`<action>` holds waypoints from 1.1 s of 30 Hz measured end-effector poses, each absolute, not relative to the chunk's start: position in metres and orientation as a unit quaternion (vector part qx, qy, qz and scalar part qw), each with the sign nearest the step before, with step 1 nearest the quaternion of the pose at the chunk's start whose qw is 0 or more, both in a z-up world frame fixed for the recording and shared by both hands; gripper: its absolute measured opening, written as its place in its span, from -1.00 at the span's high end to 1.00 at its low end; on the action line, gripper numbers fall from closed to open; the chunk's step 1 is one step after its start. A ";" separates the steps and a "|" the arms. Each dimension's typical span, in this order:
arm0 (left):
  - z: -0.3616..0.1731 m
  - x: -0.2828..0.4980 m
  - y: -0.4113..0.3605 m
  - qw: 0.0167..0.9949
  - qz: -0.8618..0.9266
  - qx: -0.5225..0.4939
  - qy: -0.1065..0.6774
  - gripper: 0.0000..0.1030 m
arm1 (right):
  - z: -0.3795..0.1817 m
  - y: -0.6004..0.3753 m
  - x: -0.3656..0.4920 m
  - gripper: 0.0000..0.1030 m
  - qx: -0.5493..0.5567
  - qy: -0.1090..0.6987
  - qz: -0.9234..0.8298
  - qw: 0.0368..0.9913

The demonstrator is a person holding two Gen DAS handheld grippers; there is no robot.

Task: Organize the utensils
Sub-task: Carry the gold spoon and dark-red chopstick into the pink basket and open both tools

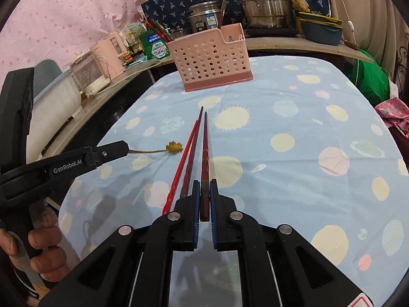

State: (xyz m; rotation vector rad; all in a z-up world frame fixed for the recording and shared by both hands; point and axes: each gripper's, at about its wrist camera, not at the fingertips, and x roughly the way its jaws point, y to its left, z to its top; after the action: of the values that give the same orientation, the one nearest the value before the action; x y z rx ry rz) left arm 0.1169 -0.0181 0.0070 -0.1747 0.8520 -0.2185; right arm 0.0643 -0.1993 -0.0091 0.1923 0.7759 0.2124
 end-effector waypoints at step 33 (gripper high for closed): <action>0.116 0.192 -0.022 0.922 -0.111 -0.038 0.368 0.98 | 0.143 -0.240 0.156 0.86 0.118 0.235 0.101 0.960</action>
State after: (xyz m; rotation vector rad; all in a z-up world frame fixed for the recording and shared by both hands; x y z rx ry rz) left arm 0.1919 -0.0218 0.1162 -0.0786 0.7559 -0.2288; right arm 0.1560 -0.2395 0.1430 0.2388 0.4771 0.2038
